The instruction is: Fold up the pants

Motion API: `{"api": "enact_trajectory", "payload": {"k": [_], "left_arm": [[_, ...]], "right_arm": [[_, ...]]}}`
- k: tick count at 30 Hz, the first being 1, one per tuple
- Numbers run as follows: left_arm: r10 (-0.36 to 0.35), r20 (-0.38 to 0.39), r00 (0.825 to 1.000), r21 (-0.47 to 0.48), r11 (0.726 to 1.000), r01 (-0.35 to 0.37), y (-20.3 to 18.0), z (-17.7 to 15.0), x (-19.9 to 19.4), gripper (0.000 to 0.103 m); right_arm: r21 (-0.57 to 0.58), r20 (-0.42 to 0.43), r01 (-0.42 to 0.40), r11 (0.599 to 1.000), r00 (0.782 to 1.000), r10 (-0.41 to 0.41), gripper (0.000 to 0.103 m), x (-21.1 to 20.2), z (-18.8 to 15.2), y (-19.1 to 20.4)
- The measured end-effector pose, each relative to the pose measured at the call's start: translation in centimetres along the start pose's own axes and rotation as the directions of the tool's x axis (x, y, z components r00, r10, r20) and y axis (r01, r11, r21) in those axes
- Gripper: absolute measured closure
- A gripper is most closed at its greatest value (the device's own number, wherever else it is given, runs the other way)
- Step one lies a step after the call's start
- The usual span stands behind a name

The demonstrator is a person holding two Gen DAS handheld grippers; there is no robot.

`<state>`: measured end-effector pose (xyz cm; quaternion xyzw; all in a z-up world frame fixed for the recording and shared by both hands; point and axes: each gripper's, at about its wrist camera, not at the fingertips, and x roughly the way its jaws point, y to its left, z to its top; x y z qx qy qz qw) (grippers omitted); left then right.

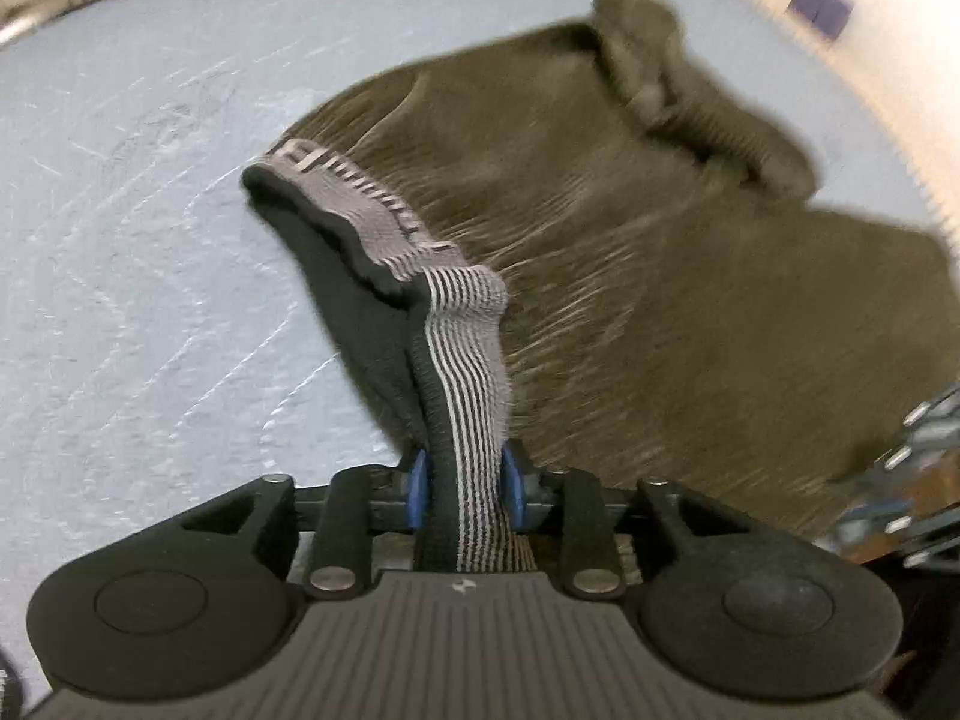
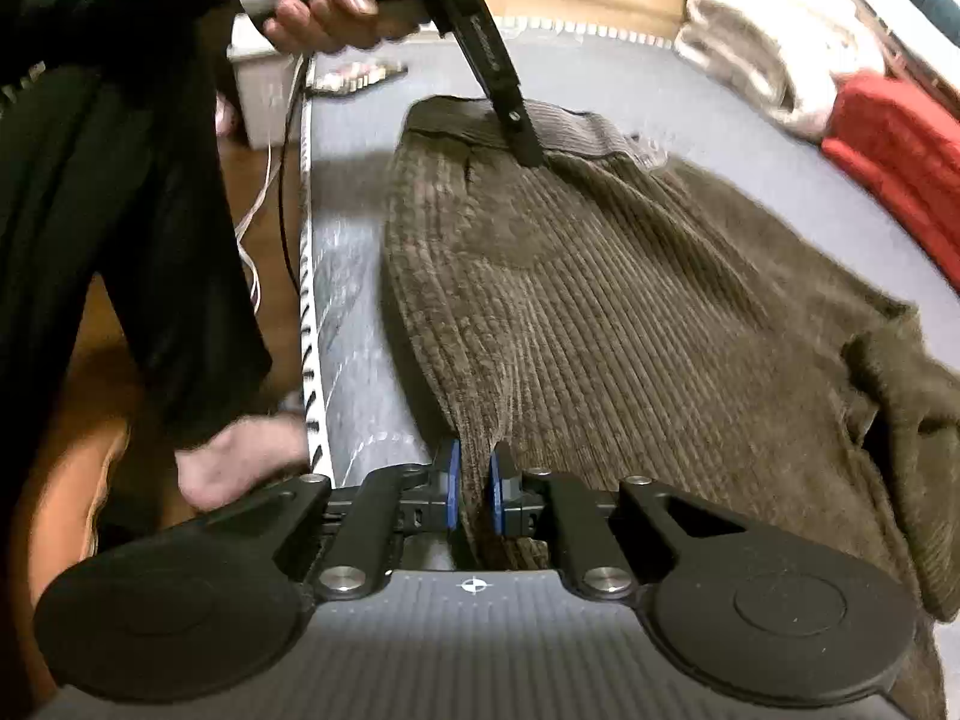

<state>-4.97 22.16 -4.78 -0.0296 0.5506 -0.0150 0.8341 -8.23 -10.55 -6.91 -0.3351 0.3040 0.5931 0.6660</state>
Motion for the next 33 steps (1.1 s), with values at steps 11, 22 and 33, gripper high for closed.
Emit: {"api": "enact_trajectory", "payload": {"k": [11,22,33], "left_arm": [[0.047,0.291,0.956,0.058,0.996,-0.067,-5.5,5.0,-2.7,0.038],[-0.063,0.286,0.956,0.092,0.995,0.038,-14.0,8.5,0.2,0.076],[-0.059,0.279,0.958,0.11,0.993,0.029,-15.2,10.7,1.6,0.076]], "right_arm": [[0.378,0.164,0.188,0.907,0.95,-0.265,0.048,-7.0,-1.0,-9.8],[0.774,-0.138,0.496,0.395,0.74,-0.658,0.031,-7.6,-6.3,-24.6],[0.787,-0.241,0.504,0.356,0.782,-0.576,0.029,-0.9,-8.1,-29.6]]}}
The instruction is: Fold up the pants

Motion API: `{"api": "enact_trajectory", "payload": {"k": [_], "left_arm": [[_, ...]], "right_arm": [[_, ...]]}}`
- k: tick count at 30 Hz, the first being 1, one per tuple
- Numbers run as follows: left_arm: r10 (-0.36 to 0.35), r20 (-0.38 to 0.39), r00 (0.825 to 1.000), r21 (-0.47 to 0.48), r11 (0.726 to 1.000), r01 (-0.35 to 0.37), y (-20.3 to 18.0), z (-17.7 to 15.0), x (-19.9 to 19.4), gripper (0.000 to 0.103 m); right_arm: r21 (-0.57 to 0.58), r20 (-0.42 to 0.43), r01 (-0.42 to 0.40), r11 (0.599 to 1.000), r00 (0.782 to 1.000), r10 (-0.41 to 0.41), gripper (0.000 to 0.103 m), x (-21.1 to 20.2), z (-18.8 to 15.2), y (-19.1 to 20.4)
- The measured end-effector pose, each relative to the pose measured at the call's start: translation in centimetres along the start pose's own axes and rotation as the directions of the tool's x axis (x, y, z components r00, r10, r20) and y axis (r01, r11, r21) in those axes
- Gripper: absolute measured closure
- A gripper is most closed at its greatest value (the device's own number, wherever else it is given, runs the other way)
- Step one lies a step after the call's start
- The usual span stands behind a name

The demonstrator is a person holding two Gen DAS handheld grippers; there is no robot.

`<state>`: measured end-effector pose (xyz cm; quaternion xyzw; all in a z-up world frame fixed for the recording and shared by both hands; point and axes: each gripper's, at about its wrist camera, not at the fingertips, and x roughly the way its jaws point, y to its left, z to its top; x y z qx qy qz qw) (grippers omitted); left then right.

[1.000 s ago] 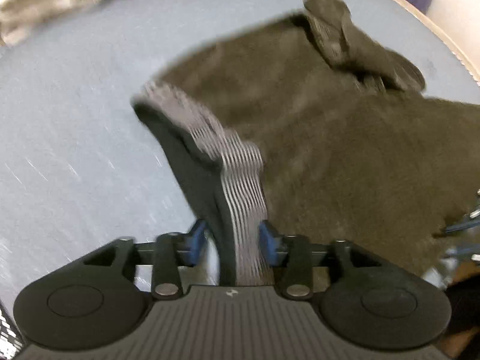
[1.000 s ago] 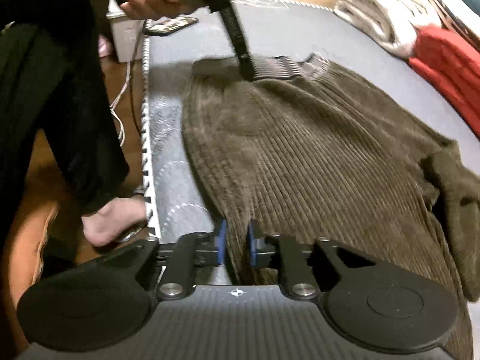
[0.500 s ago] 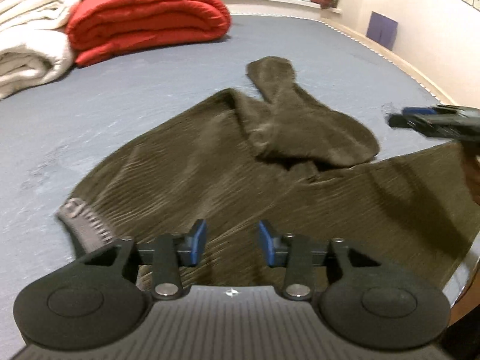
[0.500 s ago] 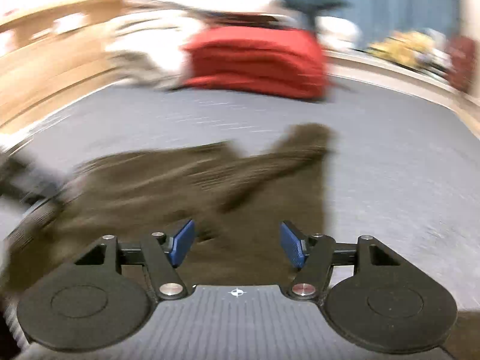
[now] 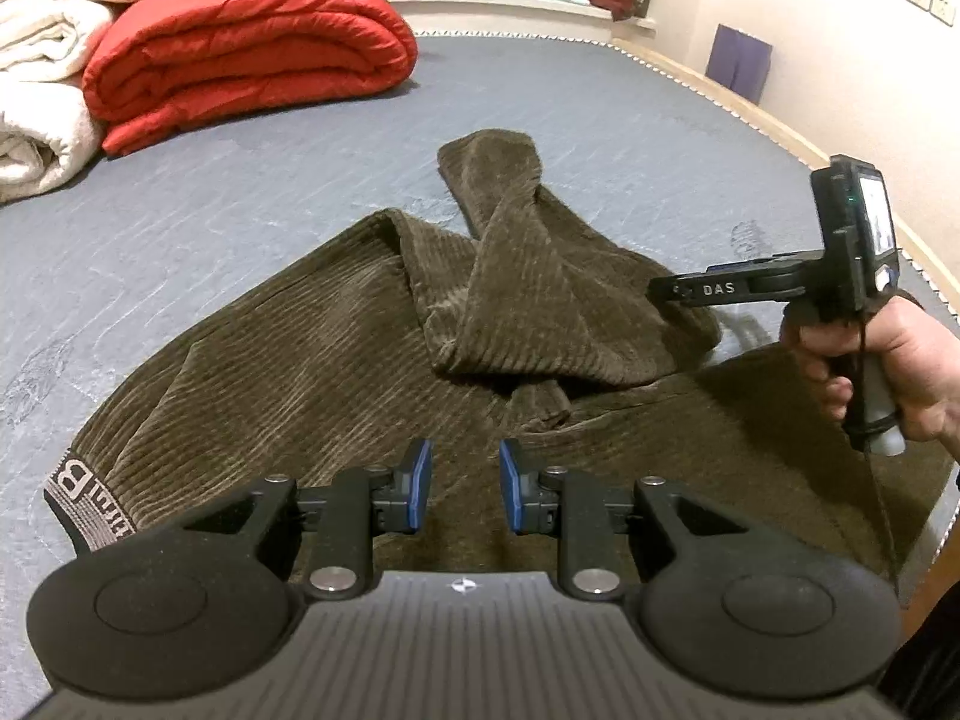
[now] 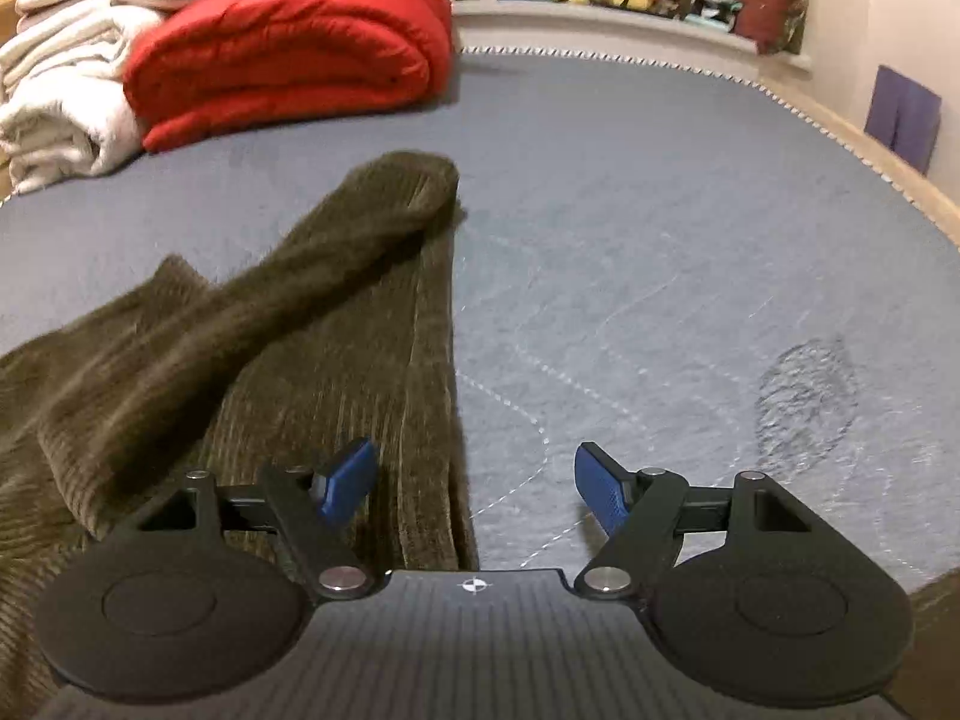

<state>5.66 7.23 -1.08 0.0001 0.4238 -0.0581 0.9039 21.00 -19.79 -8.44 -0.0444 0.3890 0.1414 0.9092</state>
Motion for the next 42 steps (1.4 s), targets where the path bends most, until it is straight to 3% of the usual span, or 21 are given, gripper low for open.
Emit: {"api": "enact_trajectory", "payload": {"k": [2,3,4,5,9,12,14,16,19,21,24,25,26,28,29,34,39,42], "left_arm": [[0.005,-0.003,1.0,-0.009,1.0,-0.005,0.5,0.0,0.2,0.076],[0.005,-0.003,1.0,-0.013,1.0,-0.006,0.6,0.0,0.2,0.076],[0.006,-0.001,1.0,-0.017,1.0,-0.006,0.8,0.0,0.1,0.076],[0.007,0.001,1.0,-0.022,1.0,-0.007,1.0,0.0,0.2,0.075],[0.003,0.009,1.0,-0.038,0.999,-0.002,1.5,0.1,0.5,0.075],[0.003,0.021,1.0,-0.051,0.999,-0.002,1.9,0.2,0.7,0.075],[0.005,0.023,1.0,-0.061,0.998,-0.004,2.3,0.3,0.9,0.075],[0.005,0.024,1.0,-0.071,0.998,-0.004,2.7,0.4,1.1,0.075],[0.006,0.019,1.0,-0.079,0.997,-0.005,3.2,0.4,1.4,0.075],[0.008,0.015,1.0,-0.081,0.997,-0.006,3.4,0.4,1.6,0.075],[0.01,0.011,1.0,-0.083,0.997,-0.009,3.6,0.3,1.7,0.074],[0.011,0.01,1.0,-0.081,0.997,-0.01,3.6,0.3,1.7,0.074],[0.012,0.009,1.0,-0.081,0.997,-0.012,3.6,0.3,1.8,0.074],[0.013,0.008,1.0,-0.08,0.997,-0.012,3.5,0.3,1.9,0.073],[0.012,0.007,1.0,-0.08,0.997,-0.012,3.4,0.3,1.9,0.072],[0.011,0.005,1.0,-0.077,0.997,-0.011,3.1,0.4,2.2,0.071],[0.01,-0.001,1.0,-0.07,0.998,-0.01,2.7,0.5,2.6,0.071],[0.0,0.004,1.0,-0.072,0.997,0.0,2.6,0.6,2.7,0.071]], "right_arm": [[-0.021,-0.005,-0.03,0.999,1.0,0.03,0.034,0.2,0.2,0.3],[-0.036,-0.007,-0.046,0.998,0.999,0.045,0.049,0.3,0.2,0.5],[-0.054,-0.008,-0.064,0.996,0.998,0.064,0.076,0.4,0.1,0.7],[-0.06,-0.009,-0.081,0.995,0.997,0.081,0.088,0.2,0.2,0.8],[-0.084,0.059,-0.136,0.987,0.988,0.141,0.093,-2.2,0.9,1.1],[-0.167,0.135,-0.213,0.963,0.962,0.237,0.094,-5.6,1.5,2.1],[-0.307,0.179,-0.268,0.913,0.926,0.332,0.094,-8.7,1.0,3.6],[-0.41,0.164,-0.337,0.848,0.887,0.432,0.095,-11.1,0.1,4.6],[-0.494,0.028,-0.465,0.735,0.836,0.548,0.095,-12.5,-1.7,5.7],[-0.509,-0.069,-0.502,0.699,0.833,0.549,0.095,-11.9,-2.9,6.0],[-0.466,-0.113,-0.497,0.732,0.854,0.508,0.094,-10.5,-3.6,5.2],[-0.442,-0.105,-0.49,0.752,0.86,0.499,0.089,-10.3,-3.4,4.7],[-0.418,-0.091,-0.477,0.773,0.868,0.487,0.081,-10.1,-3.1,4.2],[-0.345,-0.035,-0.463,0.816,0.876,0.482,0.044,-10.2,-2.2,2.5],[-0.293,-0.002,-0.469,0.833,0.871,0.49,0.04,-10.3,-1.8,1.5],[-0.001,0.087,-0.507,0.862,0.859,0.505,0.037,-8.9,-0.2,-2.1],[0.242,0.09,-0.568,0.786,0.82,0.565,0.038,-6.0,0.2,-4.0],[0.304,0.03,-0.555,0.774,0.818,0.575,0.038,-4.1,0.0,-2.9]]}}
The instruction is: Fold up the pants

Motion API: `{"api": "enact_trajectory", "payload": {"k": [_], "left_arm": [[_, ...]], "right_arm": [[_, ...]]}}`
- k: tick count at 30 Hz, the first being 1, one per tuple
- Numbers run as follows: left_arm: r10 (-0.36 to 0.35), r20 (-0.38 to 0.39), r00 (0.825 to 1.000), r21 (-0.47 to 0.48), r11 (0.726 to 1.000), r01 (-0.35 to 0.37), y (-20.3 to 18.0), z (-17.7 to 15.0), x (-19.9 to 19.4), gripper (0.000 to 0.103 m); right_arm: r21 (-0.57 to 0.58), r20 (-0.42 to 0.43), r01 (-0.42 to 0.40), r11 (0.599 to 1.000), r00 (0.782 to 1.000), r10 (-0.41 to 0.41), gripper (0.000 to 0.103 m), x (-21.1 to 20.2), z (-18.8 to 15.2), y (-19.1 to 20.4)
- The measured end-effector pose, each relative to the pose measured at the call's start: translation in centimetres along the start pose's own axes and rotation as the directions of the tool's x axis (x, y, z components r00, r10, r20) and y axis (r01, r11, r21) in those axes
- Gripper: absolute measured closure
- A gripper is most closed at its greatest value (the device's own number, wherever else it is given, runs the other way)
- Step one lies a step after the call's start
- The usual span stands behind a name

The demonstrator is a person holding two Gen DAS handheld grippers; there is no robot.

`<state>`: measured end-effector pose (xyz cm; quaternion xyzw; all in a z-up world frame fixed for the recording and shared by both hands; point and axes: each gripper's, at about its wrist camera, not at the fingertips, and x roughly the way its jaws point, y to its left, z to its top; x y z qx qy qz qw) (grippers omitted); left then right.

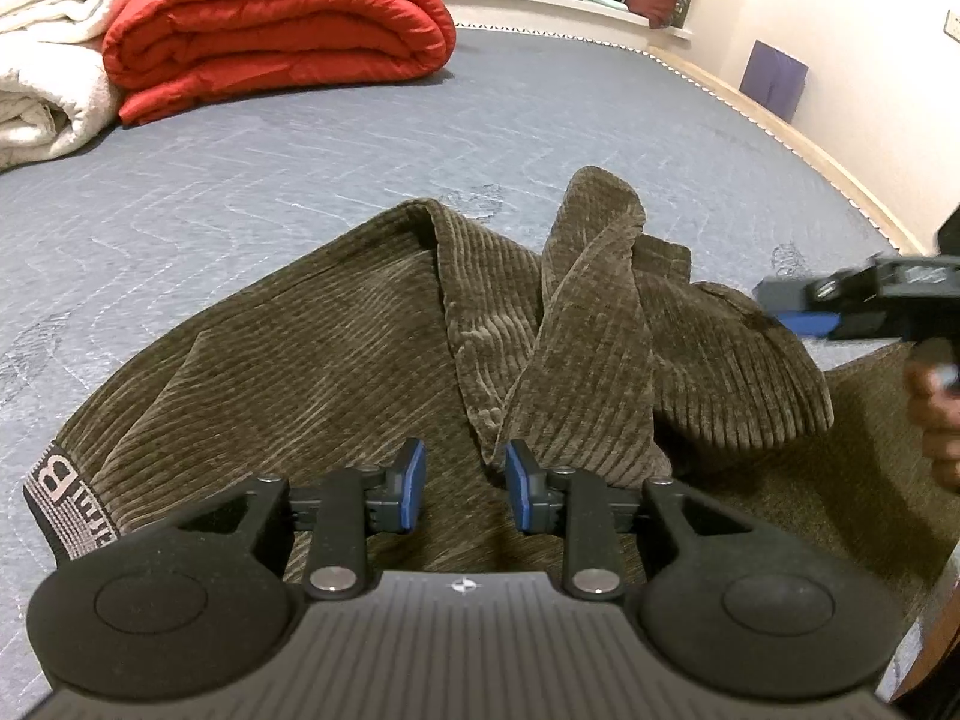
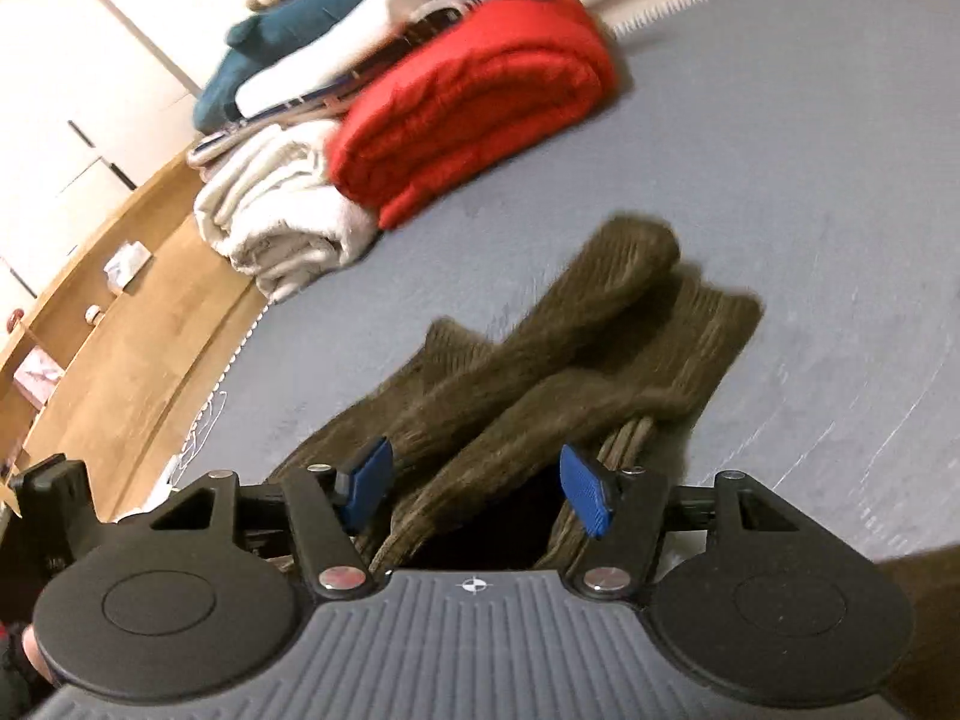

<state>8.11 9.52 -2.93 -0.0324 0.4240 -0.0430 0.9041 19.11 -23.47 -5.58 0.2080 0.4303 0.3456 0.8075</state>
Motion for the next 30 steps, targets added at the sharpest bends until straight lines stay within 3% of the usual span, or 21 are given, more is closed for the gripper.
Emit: {"api": "enact_trajectory", "payload": {"k": [3,5,6,7,12,15,16,17,21,26,27,28,29,30], "left_arm": [[-0.054,0.03,0.998,-0.026,0.998,0.055,0.1,0.2,-0.4,0.071],[-0.12,0.059,0.991,-0.067,0.99,0.124,0.3,0.4,-0.8,0.071],[-0.168,0.076,0.983,-0.096,0.98,0.175,0.5,0.5,-1.0,0.071],[-0.202,0.086,0.976,-0.113,0.971,0.211,0.5,0.6,-1.1,0.071],[-0.372,0.119,0.92,-0.111,0.916,0.385,-1.6,0.9,-1.3,0.07],[-0.434,0.113,0.894,-0.072,0.894,0.443,-3.7,0.9,-1.1,0.048],[-0.443,0.116,0.889,-0.057,0.89,0.452,-4.5,0.9,-1.0,0.046],[-0.445,0.119,0.888,-0.041,0.891,0.452,-5.2,0.9,-0.9,0.046],[-0.352,0.111,0.929,-0.007,0.935,0.355,-7.2,0.9,-0.1,0.041],[-0.297,0.103,0.949,0.041,0.955,0.294,-8.5,0.6,1.4,0.042],[-0.276,0.109,0.955,0.049,0.961,0.272,-8.8,0.5,1.6,0.054],[-0.253,0.114,0.961,0.06,0.967,0.247,-8.9,0.4,1.7,0.081],[-0.235,0.112,0.966,0.072,0.971,0.228,-8.7,0.4,1.7,0.088],[-0.217,0.117,0.969,0.086,0.974,0.208,-8.9,0.4,1.7,0.088]], "right_arm": [[0.095,-0.066,0.021,0.995,0.998,-0.015,0.045,2.0,-0.5,-1.1],[0.121,-0.071,0.017,0.993,0.997,-0.008,0.061,2.6,-0.6,-1.3],[0.118,-0.069,0.016,0.993,0.998,-0.007,0.081,2.8,-0.7,-1.2],[0.105,-0.057,0.012,0.994,0.998,-0.006,0.092,2.8,-0.8,-0.8],[0.002,0.02,-0.106,0.994,0.994,0.106,0.095,1.3,-0.6,1.7],[-0.028,0.024,-0.223,0.975,0.974,0.223,0.095,0.4,-0.8,3.1],[-0.048,0.019,-0.243,0.969,0.969,0.245,0.095,0.2,-0.9,3.8],[-0.066,0.007,-0.252,0.965,0.967,0.253,0.095,0.2,-1.0,4.4],[-0.073,-0.022,-0.243,0.967,0.97,0.242,0.095,0.3,-1.0,5.3],[-0.02,-0.029,-0.247,0.969,0.969,0.246,0.095,0.1,-1.3,4.7],[-0.019,-0.037,-0.243,0.97,0.969,0.242,0.094,0.1,-1.4,4.6],[-0.014,-0.042,-0.24,0.971,0.97,0.239,0.091,0.1,-1.5,4.6],[0.004,-0.047,-0.237,0.971,0.97,0.237,0.09,0.3,-1.4,4.6],[0.033,-0.048,-0.231,0.972,0.971,0.233,0.09,0.4,-1.3,4.2]]}}
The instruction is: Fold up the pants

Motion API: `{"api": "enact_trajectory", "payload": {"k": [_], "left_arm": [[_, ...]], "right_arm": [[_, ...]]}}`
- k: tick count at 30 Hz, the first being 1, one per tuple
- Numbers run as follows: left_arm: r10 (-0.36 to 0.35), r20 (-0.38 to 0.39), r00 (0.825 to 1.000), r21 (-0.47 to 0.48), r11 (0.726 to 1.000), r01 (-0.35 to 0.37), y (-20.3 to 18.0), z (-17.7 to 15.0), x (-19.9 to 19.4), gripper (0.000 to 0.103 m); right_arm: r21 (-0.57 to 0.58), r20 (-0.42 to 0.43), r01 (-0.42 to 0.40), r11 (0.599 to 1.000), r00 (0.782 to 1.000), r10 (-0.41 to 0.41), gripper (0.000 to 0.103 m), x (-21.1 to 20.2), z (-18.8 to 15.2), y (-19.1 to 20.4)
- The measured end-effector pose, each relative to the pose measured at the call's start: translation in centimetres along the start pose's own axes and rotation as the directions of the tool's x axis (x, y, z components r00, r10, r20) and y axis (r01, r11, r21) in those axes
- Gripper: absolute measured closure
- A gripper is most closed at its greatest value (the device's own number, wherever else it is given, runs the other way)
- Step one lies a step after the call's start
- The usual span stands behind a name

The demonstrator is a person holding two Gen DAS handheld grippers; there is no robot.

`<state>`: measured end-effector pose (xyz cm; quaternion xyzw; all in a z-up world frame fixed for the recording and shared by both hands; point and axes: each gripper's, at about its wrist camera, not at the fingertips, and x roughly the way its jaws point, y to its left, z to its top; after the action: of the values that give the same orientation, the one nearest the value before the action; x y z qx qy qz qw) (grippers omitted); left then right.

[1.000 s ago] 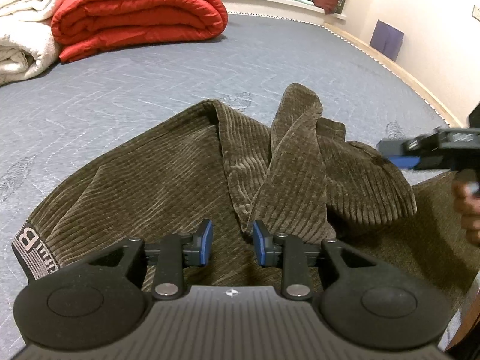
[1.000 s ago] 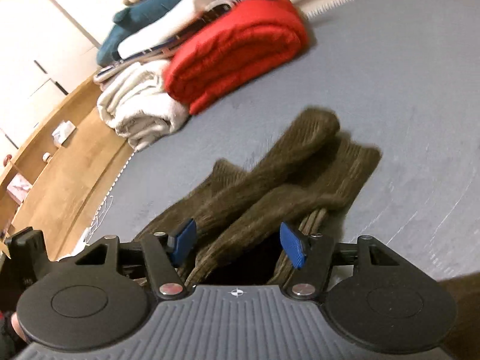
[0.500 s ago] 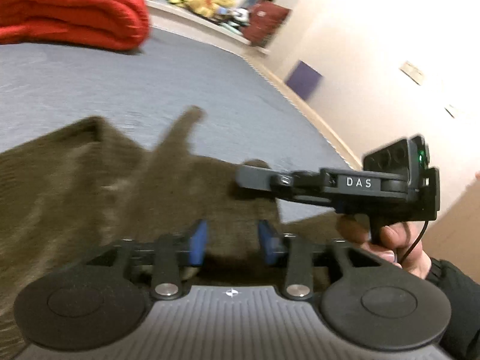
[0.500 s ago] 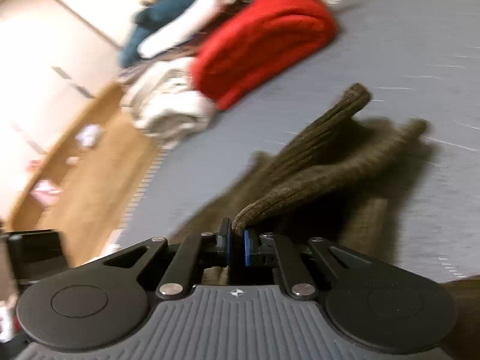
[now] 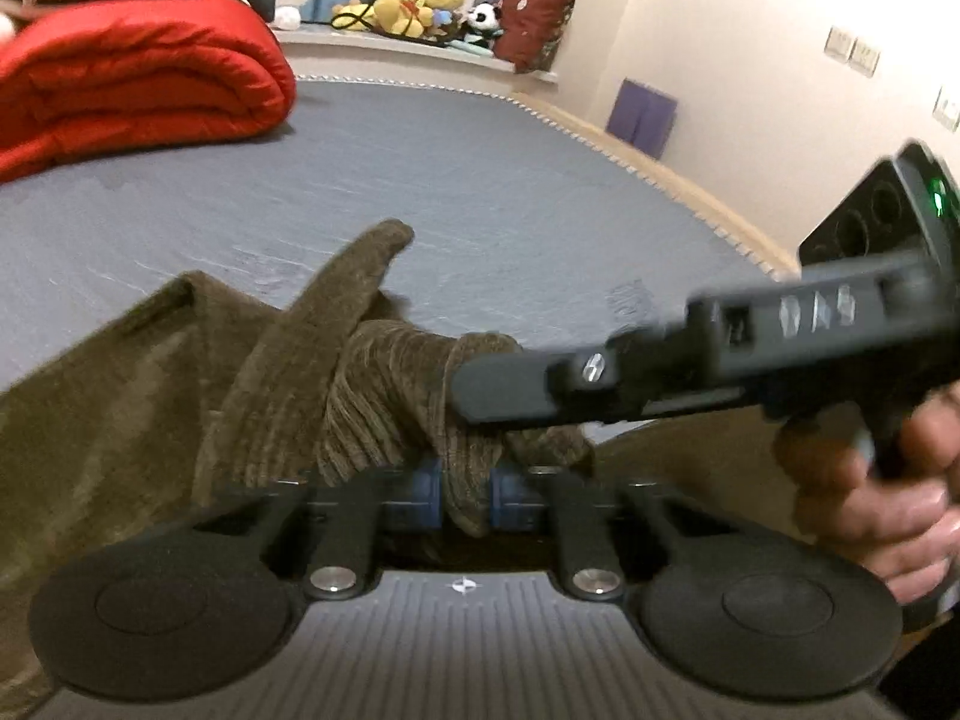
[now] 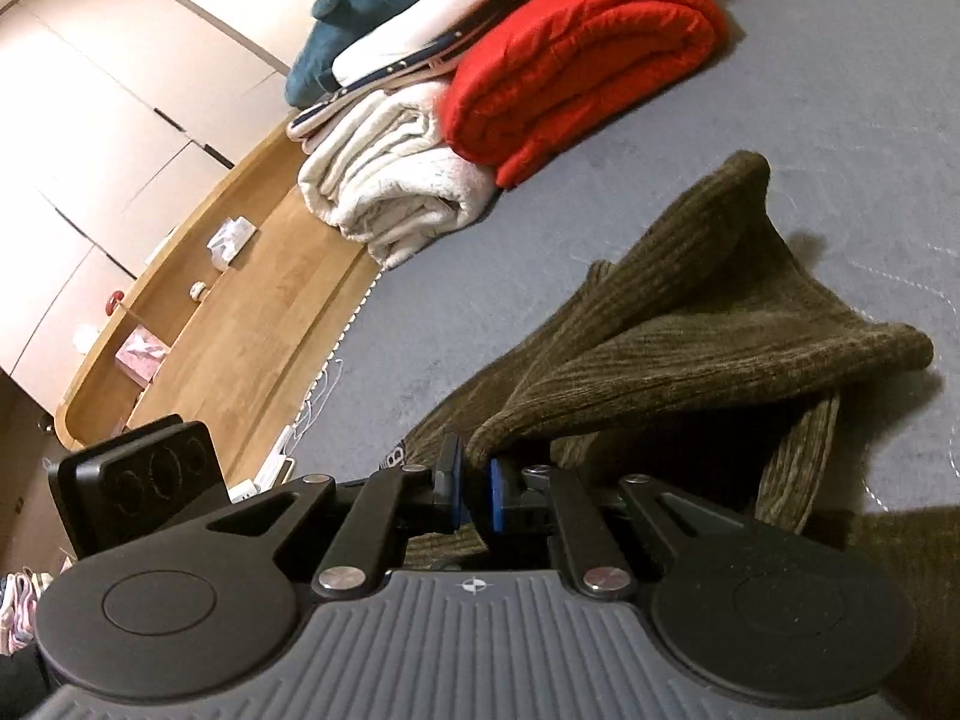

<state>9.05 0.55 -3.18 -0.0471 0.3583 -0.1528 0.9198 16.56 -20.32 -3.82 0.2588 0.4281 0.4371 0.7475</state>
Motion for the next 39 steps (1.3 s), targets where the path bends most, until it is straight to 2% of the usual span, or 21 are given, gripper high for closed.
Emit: {"api": "enact_trajectory", "payload": {"k": [2,3,5,9,11,16,19,24,25,27,29,30,31,32,33,34,35,36,37,38,39], "left_arm": [[-0.013,0.006,1.0,0.015,1.0,0.013,0.0,0.1,-0.5,0.088],[-0.021,0.006,1.0,0.023,1.0,0.021,0.0,0.1,-0.7,0.088],[-0.036,0.006,0.999,0.032,0.999,0.035,-0.1,0.1,-0.9,0.088],[-0.044,0.01,0.999,0.092,0.995,0.043,-0.7,-0.2,-1.1,0.088],[-0.055,0.009,0.998,0.119,0.991,0.054,-0.8,-0.4,-1.1,0.088],[-0.105,0.026,0.994,0.208,0.973,0.097,-1.3,-0.5,-1.6,0.088],[-0.134,0.028,0.991,0.256,0.959,0.122,-1.5,-0.6,-1.9,0.088],[-0.141,0.021,0.99,0.302,0.945,0.128,-1.3,-0.6,-1.6,0.088],[-0.129,0.023,0.991,0.302,0.946,0.116,-1.2,-0.6,-1.4,0.087],[-0.109,0.034,0.993,0.299,0.95,0.094,-1.1,-0.1,-0.9,0.086],[-0.102,0.056,0.993,0.267,0.96,0.083,-0.8,0.8,-0.3,0.084],[-0.098,0.07,0.993,0.241,0.967,0.079,-0.6,1.4,0.2,0.076],[-0.094,0.084,0.992,0.22,0.973,0.073,-0.6,2.1,0.7,0.062],[-0.081,0.112,0.99,0.206,0.977,0.057,-0.7,2.9,1.3,0.055],[-0.071,0.138,0.988,0.203,0.978,0.042,-1.0,3.7,1.7,0.039],[-0.069,0.173,0.983,0.196,0.98,0.035,-1.3,4.6,2.0,0.02],[-0.061,0.207,0.976,0.181,0.983,0.023,-1.4,5.1,2.0,0.015],[-0.047,0.241,0.969,0.16,0.987,0.008,-1.5,5.7,2.0,0.014],[-0.045,0.252,0.967,0.141,0.99,0.009,-1.4,6.1,2.0,0.014],[-0.055,0.249,0.967,0.127,0.992,0.024,-1.2,6.1,2.0,0.014],[-0.063,0.242,0.968,0.12,0.992,0.034,-1.1,6.0,2.2,0.014]], "right_arm": [[0.078,0.025,0.035,0.996,0.999,-0.037,0.059,-0.2,0.2,-1.0],[0.127,0.06,0.064,0.99,0.996,-0.072,0.034,-0.4,0.4,-1.7],[0.234,0.105,0.089,0.968,0.988,-0.116,0.029,-0.6,0.8,-3.7],[0.454,0.122,0.07,0.888,0.983,-0.14,0.032,0.2,1.2,-7.7],[0.48,0.122,0.089,0.873,0.978,-0.167,0.038,1.0,1.4,-8.4],[0.551,0.134,0.124,0.825,0.963,-0.235,0.064,2.6,2.2,-10.0],[0.571,0.138,0.131,0.81,0.958,-0.252,0.069,2.9,2.5,-11.5],[0.565,0.167,0.137,0.814,0.947,-0.276,0.076,2.1,3.5,-13.1],[0.551,0.169,0.157,0.819,0.941,-0.294,0.084,1.7,3.7,-13.1],[0.514,0.189,0.168,0.841,0.934,-0.302,0.093,0.8,4.5,-12.7],[0.453,0.236,0.166,0.876,0.925,-0.297,0.095,-0.6,5.7,-11.4],[0.415,0.266,0.158,0.896,0.921,-0.285,0.095,-1.4,6.3,-10.6],[0.356,0.314,0.147,0.923,0.911,-0.267,0.096,-2.6,7.0,-9.4],[0.311,0.363,0.151,0.938,0.893,-0.264,0.096,-4.0,7.7,-8.4],[0.276,0.424,0.163,0.947,0.864,-0.272,0.096,-5.6,8.3,-7.5],[0.249,0.515,0.156,0.956,0.815,-0.267,0.096,-8.0,8.7,-6.7],[0.246,0.602,0.143,0.959,0.752,-0.267,0.096,-10.5,8.7,-6.4],[0.26,0.682,0.134,0.956,0.676,-0.28,0.096,-13.0,8.7,-6.5],[0.294,0.744,0.148,0.944,0.584,-0.323,0.096,-15.3,8.3,-7.1],[0.357,0.77,0.184,0.916,0.497,-0.4,0.096,-17.3,8.0,-8.0],[0.42,0.766,0.23,0.878,0.43,-0.479,0.096,-18.8,7.7,-9.2]]}}
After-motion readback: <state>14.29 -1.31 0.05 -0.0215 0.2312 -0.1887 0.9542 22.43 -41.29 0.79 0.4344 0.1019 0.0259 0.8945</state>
